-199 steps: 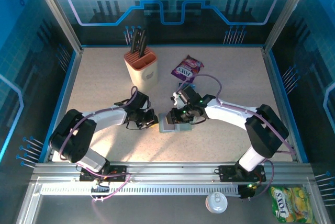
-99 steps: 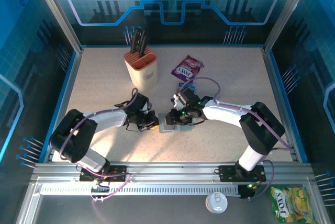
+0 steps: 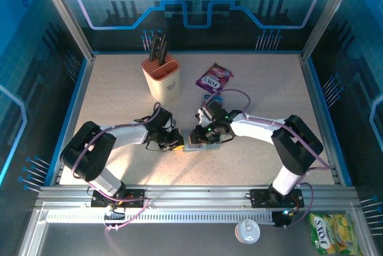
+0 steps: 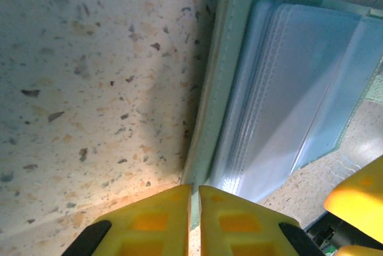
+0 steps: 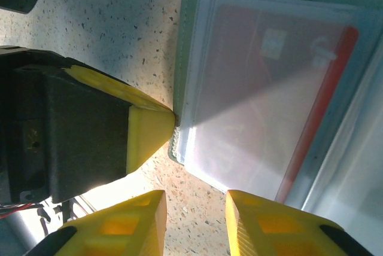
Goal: Take the credit cards out of the card holder
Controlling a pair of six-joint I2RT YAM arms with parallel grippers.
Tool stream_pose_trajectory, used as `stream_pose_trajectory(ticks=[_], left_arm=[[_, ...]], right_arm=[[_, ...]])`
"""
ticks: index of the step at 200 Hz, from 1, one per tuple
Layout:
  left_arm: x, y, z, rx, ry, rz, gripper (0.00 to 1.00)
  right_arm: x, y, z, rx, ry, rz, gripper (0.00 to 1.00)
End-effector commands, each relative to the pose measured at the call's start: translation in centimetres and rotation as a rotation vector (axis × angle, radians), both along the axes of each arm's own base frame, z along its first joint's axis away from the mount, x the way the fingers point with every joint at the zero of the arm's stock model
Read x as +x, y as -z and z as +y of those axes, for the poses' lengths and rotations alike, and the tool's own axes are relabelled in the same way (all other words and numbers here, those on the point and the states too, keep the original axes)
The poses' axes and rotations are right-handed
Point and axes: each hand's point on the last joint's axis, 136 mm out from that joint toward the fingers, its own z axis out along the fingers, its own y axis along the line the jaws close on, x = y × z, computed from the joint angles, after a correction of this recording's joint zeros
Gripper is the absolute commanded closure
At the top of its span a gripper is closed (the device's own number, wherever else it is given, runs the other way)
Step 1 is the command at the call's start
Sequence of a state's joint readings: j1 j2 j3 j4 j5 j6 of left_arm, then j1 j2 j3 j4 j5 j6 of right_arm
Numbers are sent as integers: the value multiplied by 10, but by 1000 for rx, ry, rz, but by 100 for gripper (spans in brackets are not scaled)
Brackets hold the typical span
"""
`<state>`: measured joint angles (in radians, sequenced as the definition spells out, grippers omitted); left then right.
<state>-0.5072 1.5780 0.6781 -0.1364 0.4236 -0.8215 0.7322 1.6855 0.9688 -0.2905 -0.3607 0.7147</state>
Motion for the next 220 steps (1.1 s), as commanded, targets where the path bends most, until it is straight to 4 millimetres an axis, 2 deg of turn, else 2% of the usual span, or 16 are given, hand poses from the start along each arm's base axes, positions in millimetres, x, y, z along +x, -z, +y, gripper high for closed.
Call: stream_pose_trajectory(ticks=[1, 35, 109, 178, 220], left_arm=[[7, -17, -4, -16, 2, -49, 87], [8, -23, -13, -64, 19, -58, 85], [-4, 6, -10, -5, 24, 39, 87], [-9, 13, 13, 128, 23, 47, 90], [-7, 10, 16, 135, 13, 20, 89]], right_arm=[[0, -4, 2, 12, -8, 6, 68], [1, -4, 4, 16, -13, 8, 68], [-1, -1, 1, -1, -15, 13, 67], [-1, -1, 3, 0, -3, 25, 66], [2, 1, 12, 24, 28, 35, 63]])
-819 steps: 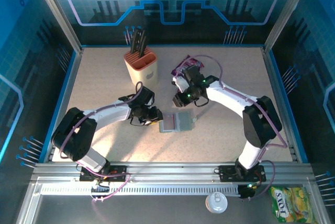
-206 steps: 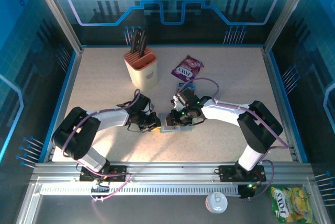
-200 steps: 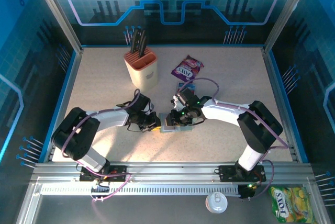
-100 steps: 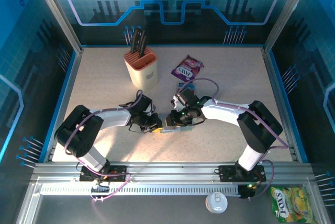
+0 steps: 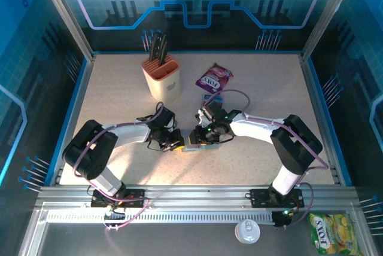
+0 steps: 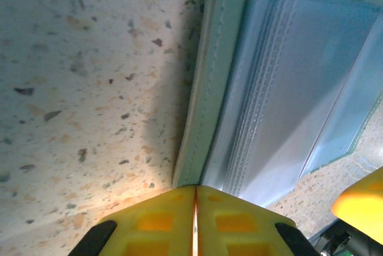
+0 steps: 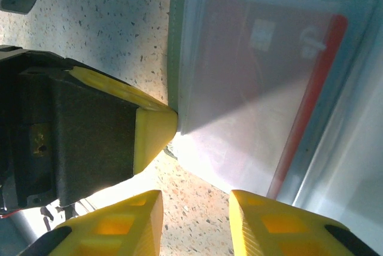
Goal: Take the credit cards out of the card holder
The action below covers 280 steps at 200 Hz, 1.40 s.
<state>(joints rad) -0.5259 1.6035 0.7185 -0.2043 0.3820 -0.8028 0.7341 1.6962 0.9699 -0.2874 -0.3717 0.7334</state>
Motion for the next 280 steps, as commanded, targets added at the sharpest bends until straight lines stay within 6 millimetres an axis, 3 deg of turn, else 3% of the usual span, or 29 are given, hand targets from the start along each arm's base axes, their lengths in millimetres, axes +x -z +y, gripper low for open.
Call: stream_pose_trajectory(ticks=[1, 109, 219, 280], left_arm=[[-6, 5, 15, 75, -3, 3, 89], [-8, 14, 23, 95, -34, -23, 85], [-13, 8, 24, 89, -36, -22, 85], [-15, 6, 22, 77, -34, -10, 85]], right_arm=[[4, -1, 11, 21, 21, 14, 63], [34, 3, 25, 36, 43, 11, 60], [24, 21, 11, -21, 70, 54, 58], [22, 20, 1, -59, 75, 42, 57]])
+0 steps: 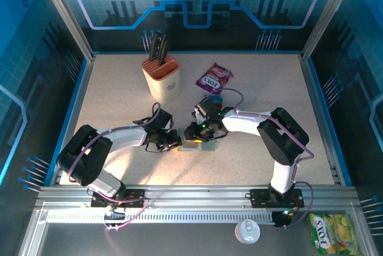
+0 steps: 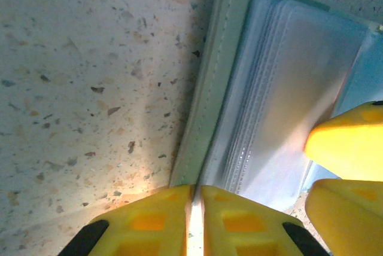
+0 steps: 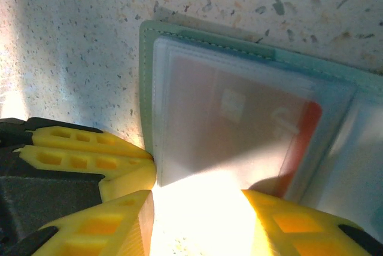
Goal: Take the credit cards out of the card holder
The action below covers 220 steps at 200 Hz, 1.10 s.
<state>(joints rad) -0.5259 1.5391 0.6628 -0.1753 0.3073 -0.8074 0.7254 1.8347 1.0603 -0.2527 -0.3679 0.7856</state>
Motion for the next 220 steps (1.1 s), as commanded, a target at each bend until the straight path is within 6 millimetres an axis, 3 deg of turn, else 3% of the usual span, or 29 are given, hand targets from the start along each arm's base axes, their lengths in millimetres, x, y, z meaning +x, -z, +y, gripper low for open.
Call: stream_pose_trajectory(ticks=[1, 117, 160, 189, 220], left_arm=[[-16, 7, 9, 37, -2, 55, 85], [-16, 2, 8, 35, 3, 59, 85], [-4, -27, 6, 42, 20, 6, 84], [7, -47, -11, -40, 21, -17, 81], [15, -48, -29, -145, -1, -3, 76]], right_arm=[[-2, 1, -15, -49, 22, 2, 57], [-1, 7, -31, -81, 38, -5, 57], [0, 8, -25, -22, 44, 12, 57], [-1, 10, -24, -12, 45, 19, 57], [-3, 12, -25, -2, 52, 29, 57]])
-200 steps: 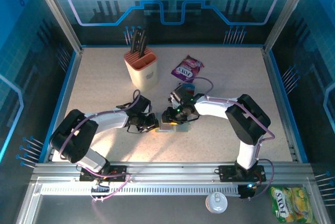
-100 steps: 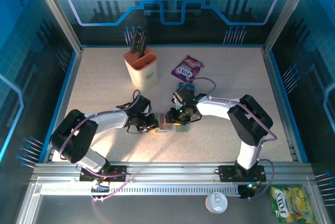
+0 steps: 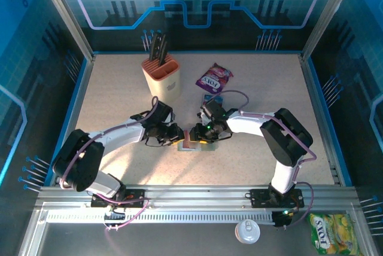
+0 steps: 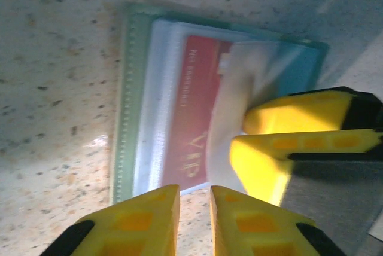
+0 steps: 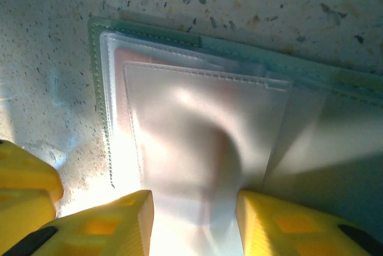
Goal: Take the credit cards out of the card holder
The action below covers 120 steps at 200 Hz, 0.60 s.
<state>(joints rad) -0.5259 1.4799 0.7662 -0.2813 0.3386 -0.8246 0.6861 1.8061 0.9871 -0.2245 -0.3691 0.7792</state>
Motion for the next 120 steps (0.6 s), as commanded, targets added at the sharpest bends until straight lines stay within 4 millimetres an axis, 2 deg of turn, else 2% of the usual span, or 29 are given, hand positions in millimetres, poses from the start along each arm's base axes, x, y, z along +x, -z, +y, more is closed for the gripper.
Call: stream_pose_trajectory(ticks=[1, 79, 120], left_arm=[[3, -6, -17, -92, 1, 22, 76], [16, 11, -25, -90, -11, 58, 76], [19, 15, -28, -102, -17, 62, 79]], right_arm=[[-2, 3, -4, 9, 19, 20, 57], [-1, 2, -1, 26, 20, 27, 57], [-2, 2, -2, 25, 21, 29, 57]])
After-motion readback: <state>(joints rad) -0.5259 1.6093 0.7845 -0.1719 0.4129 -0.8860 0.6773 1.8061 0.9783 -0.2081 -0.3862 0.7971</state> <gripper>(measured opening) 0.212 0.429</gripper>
